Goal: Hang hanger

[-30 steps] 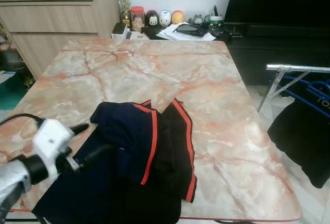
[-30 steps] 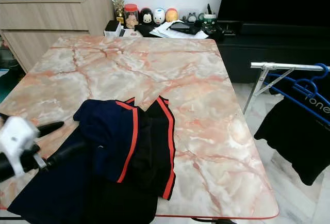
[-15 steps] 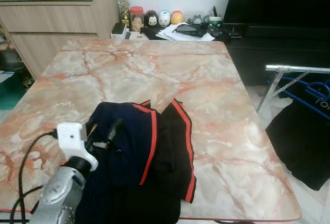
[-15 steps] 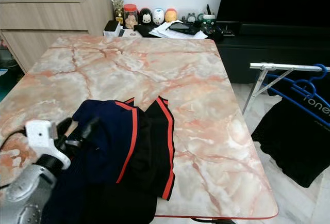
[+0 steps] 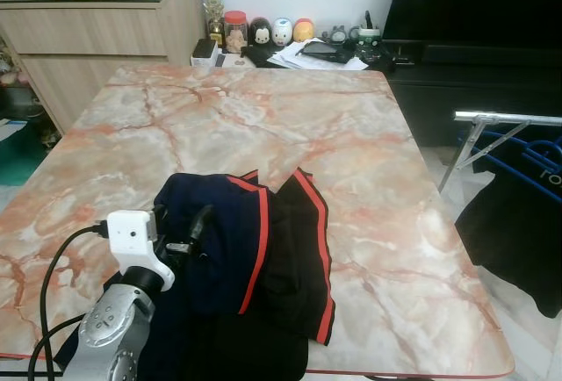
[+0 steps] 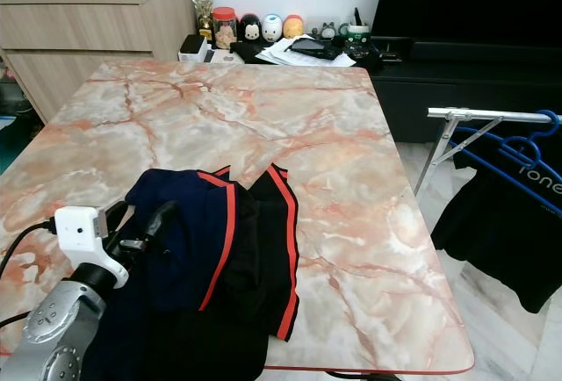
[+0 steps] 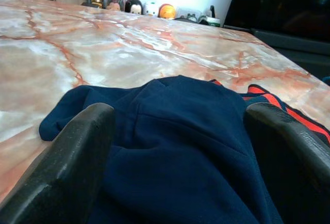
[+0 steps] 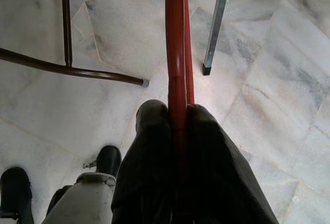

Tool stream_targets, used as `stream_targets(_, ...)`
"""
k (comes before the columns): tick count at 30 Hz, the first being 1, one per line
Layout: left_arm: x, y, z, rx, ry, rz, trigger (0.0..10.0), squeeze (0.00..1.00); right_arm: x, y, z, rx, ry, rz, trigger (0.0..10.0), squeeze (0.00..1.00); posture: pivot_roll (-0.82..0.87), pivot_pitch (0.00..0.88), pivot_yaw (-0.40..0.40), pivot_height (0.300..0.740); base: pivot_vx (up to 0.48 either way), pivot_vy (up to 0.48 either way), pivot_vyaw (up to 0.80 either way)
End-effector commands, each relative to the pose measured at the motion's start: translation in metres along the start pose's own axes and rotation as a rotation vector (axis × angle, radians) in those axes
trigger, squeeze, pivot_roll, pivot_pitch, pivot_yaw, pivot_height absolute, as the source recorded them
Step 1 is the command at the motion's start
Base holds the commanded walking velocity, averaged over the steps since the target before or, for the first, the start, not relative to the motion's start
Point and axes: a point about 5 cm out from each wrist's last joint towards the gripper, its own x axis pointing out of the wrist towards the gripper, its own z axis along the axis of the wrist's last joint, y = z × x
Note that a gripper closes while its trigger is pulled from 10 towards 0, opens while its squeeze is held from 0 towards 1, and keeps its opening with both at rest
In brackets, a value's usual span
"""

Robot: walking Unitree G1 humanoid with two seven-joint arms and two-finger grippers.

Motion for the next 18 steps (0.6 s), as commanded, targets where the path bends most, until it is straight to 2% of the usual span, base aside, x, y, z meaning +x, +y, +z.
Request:
stream_targets(1,0.0011,-0.0018,0.0022,0.022,-0.015,-0.009,10.0,0.0,0.0006,-0.0008,0.0038,0.012,-0.015,-0.006,10.0,0.0,0.09,0.0,-0.048,0.74,0.0,0.0,0.0)
stream_targets(9,0.0002,-0.006,-0.0026,0.014,-0.004,-0.025,10.0,0.0,0.0007,-0.0007,0.0042,0.014,-0.015,-0.007,10.0,0.0,0.09,0.0,-0.047,0.74,0.0,0.0,0.0)
stream_targets(18,-0.0003,-0.0074,-0.0051,0.026,0.002,-0.034,10.0,0.0,0.0006,-0.0009,0.0038,0.007,-0.013,-0.003,10.0,0.0,0.09,0.0,-0.048,0.74,-0.266,0.0,0.0)
